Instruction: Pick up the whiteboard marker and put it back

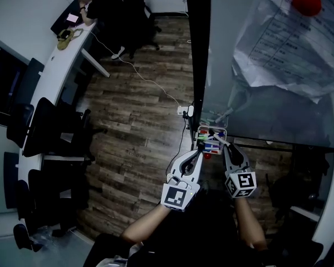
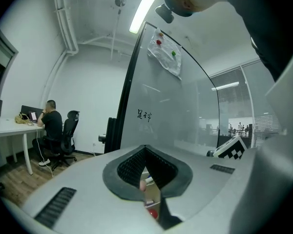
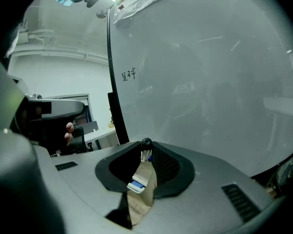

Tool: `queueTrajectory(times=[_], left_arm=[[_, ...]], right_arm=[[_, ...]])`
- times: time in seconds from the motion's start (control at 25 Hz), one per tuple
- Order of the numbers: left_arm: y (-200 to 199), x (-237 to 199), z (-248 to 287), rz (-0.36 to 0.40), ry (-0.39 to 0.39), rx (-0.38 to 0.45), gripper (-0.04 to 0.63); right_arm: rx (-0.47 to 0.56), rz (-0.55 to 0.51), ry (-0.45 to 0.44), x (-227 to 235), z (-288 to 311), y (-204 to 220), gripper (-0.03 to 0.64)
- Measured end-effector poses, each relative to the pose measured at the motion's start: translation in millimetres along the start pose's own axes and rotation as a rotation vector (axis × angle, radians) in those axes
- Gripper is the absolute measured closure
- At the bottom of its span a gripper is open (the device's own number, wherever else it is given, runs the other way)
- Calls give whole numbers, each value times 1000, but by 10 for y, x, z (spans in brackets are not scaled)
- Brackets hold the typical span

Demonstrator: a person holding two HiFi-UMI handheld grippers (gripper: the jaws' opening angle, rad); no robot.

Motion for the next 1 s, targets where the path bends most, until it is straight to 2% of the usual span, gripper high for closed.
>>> queueTrajectory(times=[0.44,0.56,0.72,1.0], left_arm=[[-75,32,-96,25,-18,27,586],[-92,67,-109,60,-11,35,586],[-127,125,-151,33,-7,57,587],[-112,203,-238,60,-4,61,587]], right_arm=[[43,-9,19,-37,-195,-89,539],[58,-17,22,-59,-252,-110,540],[81,-36,26,-109,-346,-125,540],[114,-87,46,-210,-545,-172,540]])
Point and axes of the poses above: the fingertips, and each gripper's own axes: z forward along the fingers, x to its right, y out of its underside, the point moved 2 cm from there along -z, backward along the fingers, and after that the axes turned 12 degrees about -x, right-handed, at the moved point
